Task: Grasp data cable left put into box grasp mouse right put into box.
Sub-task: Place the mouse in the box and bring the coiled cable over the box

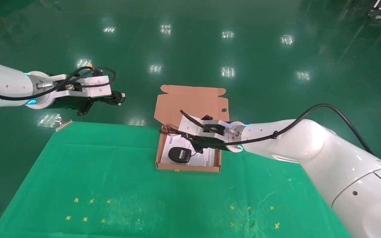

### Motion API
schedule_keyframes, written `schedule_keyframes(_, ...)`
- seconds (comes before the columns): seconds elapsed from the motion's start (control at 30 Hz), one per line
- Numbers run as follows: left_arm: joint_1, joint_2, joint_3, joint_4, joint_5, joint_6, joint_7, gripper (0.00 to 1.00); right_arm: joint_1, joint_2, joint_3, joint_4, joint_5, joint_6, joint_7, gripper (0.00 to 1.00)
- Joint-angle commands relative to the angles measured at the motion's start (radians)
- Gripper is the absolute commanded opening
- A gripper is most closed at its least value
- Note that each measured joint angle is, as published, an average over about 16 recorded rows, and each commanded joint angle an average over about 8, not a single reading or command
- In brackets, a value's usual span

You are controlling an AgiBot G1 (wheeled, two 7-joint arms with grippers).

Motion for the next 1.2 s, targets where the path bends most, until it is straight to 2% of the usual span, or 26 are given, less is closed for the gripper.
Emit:
schedule_keyframes(0.03, 0.0, -0.001, -0.001, 0.0, -0.001, 0.0, -0.001, 0.0, -0.001, 0.006, 0.005, 0.007, 0.001, -0.004, -0.003, 1.0)
schedule_keyframes(0.37, 0.033, 0.054, 0.012, 0.038, -0.019, -0.043, 0.028, 0.0, -0.002, 0.056, 0.003, 0.06, 0.018, 0.031, 0.03, 1.0)
schedule_keyframes(0.5, 0.071, 0.12, 0.014, 0.116, -0.063, -0.138, 0.089, 0.0, 0.013, 0.13, 0.021, 0.103, 0.027, 0.038, 0.035, 1.0)
schedule_keyframes(0.67, 0.109, 0.244, 0.016, 0.295, -0.133, -0.3, 0.218, 0.0, 0.025, 0.262, 0.037, 0.184, 0.022, 0.022, 0.047, 1.0)
schedule_keyframes(0.87, 0.144, 0.339, 0.037, 0.45, -0.274, -0.434, 0.391, 0.0, 0.023, 0.407, 0.046, 0.297, 0.008, -0.003, 0.102, 1.0)
schedule_keyframes(1.03, 0.18, 0.351, 0.106, 0.448, -0.429, -0.488, 0.503, 0.0, 0.011, 0.501, 0.05, 0.408, -0.006, -0.015, 0.169, 1.0)
schedule_keyframes(1.17, 0.192, 0.353, 0.174, 0.44, -0.529, -0.513, 0.554, 0.0, 0.01, 0.547, 0.038, 0.488, -0.045, -0.033, 0.218, 1.0)
schedule_keyframes(1.2, 0.193, 0.353, 0.189, 0.44, -0.548, -0.517, 0.561, 0.04, 0.011, 0.554, 0.035, 0.502, -0.056, -0.037, 0.229, 1.0)
